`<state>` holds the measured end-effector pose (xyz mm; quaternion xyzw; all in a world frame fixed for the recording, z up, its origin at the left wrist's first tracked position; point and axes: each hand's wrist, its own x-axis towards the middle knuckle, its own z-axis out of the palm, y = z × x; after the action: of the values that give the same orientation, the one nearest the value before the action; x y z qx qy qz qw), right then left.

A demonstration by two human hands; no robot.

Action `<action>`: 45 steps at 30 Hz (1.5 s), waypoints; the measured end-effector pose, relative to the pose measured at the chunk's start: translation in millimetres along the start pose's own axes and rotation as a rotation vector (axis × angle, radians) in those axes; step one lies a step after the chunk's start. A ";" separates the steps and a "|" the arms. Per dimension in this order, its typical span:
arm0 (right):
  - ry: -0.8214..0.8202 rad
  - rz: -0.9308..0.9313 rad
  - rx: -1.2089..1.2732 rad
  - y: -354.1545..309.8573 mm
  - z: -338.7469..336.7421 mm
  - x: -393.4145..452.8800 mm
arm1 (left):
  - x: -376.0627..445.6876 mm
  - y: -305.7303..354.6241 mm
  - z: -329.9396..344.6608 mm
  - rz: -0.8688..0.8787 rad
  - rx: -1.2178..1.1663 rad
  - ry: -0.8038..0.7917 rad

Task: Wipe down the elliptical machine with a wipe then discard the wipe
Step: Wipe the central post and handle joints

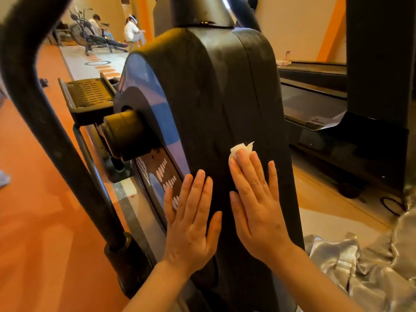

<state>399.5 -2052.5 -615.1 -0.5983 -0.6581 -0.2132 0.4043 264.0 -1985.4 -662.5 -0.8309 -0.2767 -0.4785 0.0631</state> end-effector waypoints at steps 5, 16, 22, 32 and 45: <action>0.012 -0.011 0.010 -4.8 -3.5 22.0 | 20.2 -3.0 -11.4 -0.025 0.020 0.008; 0.049 -0.051 -0.014 -11.5 -25.9 84.9 | 85.0 -1.0 -56.5 -0.098 0.096 -0.058; -0.029 0.011 0.044 -19.9 -50.8 122.3 | 126.2 4.9 -90.9 -0.142 0.132 -0.131; -0.187 0.011 -0.013 -29.5 -93.8 184.1 | 189.3 10.8 -141.1 -0.204 0.133 -0.305; -0.352 0.073 0.022 -53.7 -150.5 276.3 | 280.1 15.8 -216.9 -0.304 0.153 -0.449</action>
<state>401.6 -2008.0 -299.1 -0.6454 -0.6988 -0.0831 0.2970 216.2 -1967.0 -311.6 -0.8580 -0.4405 -0.2642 -0.0098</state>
